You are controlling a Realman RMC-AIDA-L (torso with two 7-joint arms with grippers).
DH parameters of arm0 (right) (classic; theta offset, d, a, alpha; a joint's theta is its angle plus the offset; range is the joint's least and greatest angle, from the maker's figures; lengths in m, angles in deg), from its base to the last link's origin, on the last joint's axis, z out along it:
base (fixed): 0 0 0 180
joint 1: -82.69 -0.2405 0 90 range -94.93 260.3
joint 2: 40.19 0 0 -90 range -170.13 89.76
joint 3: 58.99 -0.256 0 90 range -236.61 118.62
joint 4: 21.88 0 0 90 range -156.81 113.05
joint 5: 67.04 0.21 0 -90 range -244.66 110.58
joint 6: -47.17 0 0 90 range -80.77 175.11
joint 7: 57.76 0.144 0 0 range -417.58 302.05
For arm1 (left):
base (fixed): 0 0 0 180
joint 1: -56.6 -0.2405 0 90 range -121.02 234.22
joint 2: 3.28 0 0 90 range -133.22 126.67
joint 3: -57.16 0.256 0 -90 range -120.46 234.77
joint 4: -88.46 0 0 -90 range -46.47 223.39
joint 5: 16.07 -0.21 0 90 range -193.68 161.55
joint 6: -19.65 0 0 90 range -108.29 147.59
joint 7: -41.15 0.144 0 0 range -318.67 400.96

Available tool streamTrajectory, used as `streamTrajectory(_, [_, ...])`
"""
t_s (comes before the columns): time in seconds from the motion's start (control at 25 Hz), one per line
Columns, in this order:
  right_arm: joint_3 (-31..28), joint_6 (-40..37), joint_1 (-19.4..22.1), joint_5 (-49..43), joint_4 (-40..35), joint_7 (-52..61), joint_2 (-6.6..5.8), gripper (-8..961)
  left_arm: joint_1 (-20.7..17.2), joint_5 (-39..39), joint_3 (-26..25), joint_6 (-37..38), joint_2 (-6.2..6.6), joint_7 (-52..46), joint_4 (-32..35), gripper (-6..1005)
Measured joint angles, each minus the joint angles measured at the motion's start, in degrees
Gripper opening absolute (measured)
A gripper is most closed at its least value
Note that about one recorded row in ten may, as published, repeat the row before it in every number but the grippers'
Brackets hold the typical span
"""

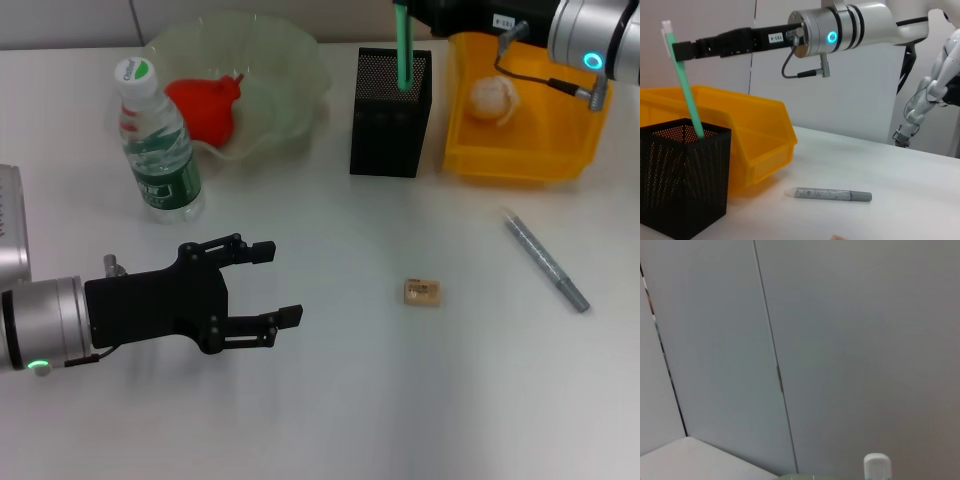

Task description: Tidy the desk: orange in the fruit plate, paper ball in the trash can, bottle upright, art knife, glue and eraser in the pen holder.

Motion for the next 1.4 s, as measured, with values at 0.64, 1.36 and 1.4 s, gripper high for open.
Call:
streamTrajectory(0.64, [-0.54, -1.69, 1.98, 5.12, -0.66, -0.58, 0.19, 633, 0.21, -0.01, -0.03, 0.32, 0.06, -0.08, -0.05, 843])
streamTrajectory(1.36, [-0.58, -36.83, 6.57, -11.7, -18.15, 14.85, -7.0, 727, 0.23, 1.09, -0.26, 3.33, 0.4, -0.18, 0.69, 843])
streamTrajectory(1.4, [-0.58, -36.83, 6.57, -11.7, -18.15, 14.85, -7.0, 726, 0.23, 1.09, -0.26, 3.33, 0.4, -0.18, 0.69, 843])
